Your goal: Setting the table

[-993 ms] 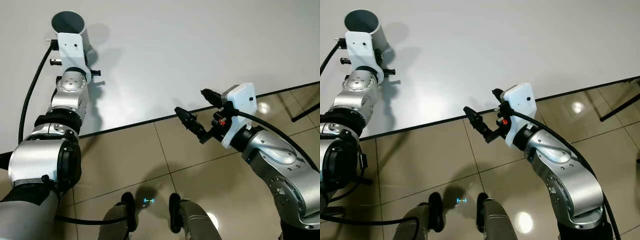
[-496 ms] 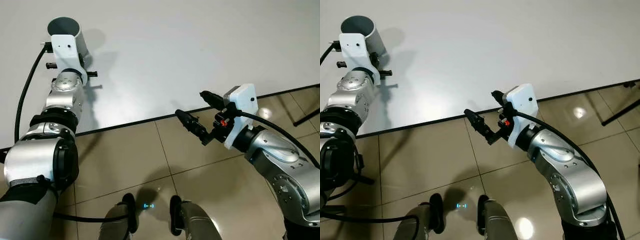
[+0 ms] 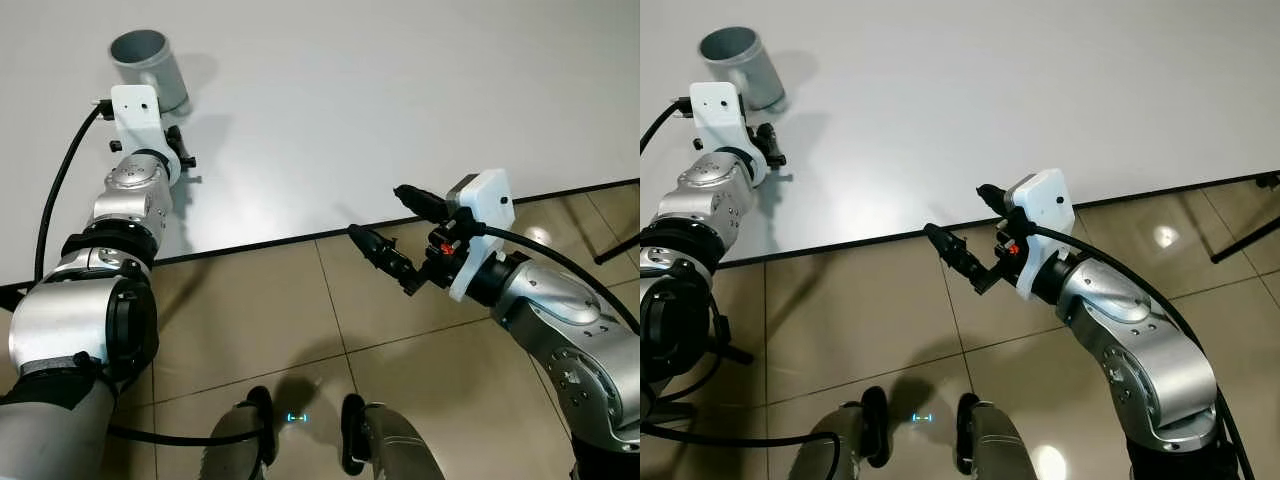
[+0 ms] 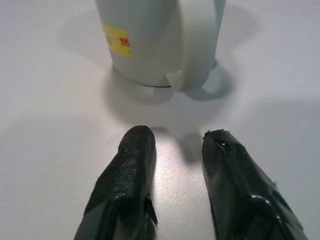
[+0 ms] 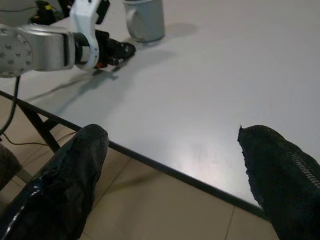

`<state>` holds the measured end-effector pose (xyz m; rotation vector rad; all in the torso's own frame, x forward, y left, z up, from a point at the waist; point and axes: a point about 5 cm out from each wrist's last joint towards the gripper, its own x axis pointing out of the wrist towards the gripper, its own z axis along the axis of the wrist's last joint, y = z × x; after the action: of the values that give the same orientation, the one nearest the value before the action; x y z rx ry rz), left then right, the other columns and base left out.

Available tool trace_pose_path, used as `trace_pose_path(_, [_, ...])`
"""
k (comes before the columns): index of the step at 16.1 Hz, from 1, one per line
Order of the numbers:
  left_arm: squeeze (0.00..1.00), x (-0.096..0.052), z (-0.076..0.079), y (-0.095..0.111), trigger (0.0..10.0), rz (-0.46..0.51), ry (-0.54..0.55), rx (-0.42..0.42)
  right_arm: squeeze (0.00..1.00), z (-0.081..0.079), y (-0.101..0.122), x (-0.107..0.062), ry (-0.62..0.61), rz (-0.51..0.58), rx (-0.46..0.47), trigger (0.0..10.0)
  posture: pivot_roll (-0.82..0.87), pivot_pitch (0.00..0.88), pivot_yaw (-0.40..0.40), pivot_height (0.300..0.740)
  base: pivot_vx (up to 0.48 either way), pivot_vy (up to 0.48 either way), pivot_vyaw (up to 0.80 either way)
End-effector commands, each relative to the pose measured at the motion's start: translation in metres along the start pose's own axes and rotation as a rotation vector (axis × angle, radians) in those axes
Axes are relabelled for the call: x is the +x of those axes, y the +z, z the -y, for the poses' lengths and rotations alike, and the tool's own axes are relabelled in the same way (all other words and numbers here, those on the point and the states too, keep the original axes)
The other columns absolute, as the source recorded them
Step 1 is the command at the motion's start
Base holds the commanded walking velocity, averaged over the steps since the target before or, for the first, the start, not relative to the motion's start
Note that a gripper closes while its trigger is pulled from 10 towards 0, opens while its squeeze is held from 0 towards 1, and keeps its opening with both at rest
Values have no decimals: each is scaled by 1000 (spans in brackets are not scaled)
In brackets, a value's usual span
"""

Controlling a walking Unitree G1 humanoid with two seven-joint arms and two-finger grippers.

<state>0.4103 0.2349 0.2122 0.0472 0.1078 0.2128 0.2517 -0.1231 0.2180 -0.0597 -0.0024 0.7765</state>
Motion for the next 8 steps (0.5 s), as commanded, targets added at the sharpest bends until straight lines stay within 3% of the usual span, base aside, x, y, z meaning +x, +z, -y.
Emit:
trace_pose_path(1, [1000, 0, 0, 3, 10000, -1, -16, 12, 0, 1, 2, -4, 5, 15, -12, 10000, -185, 188, -41, 740, 0, 0, 0])
trace_pose_path(3, [1000, 1, -2, 13, 10000, 32, -24, 19, 0, 4, 4, -5, -8, 31, -21, 10000, -175, 173, -32, 740, 0, 0, 0])
trace_pose_path(4, [925, 1, -3, 19, 10000, 50, -31, 14, 0, 5, 6, -6, -15, 40, -24, 10000, -172, 165, -29, 740, 0, 0, 0])
trace_pose_path(5, [200, 1, -6, 23, 10000, 65, -34, 7, 0, 5, 6, -7, -27, 47, -27, 10000, -160, 148, -23, 740, 0, 0, 0])
trace_pose_path(6, [0, 1, -8, 26, 10000, 74, -34, -3, 0, 6, 6, -8, -38, 54, -27, 10000, -156, 144, -21, 740, 0, 0, 0])
trace_pose_path(8, [0, 0, -13, 34, 10000, 124, -68, -38, 0, 5, 6, -12, -92, 89, -3, 10000, -127, 115, -9, 740, 0, 0, 0])
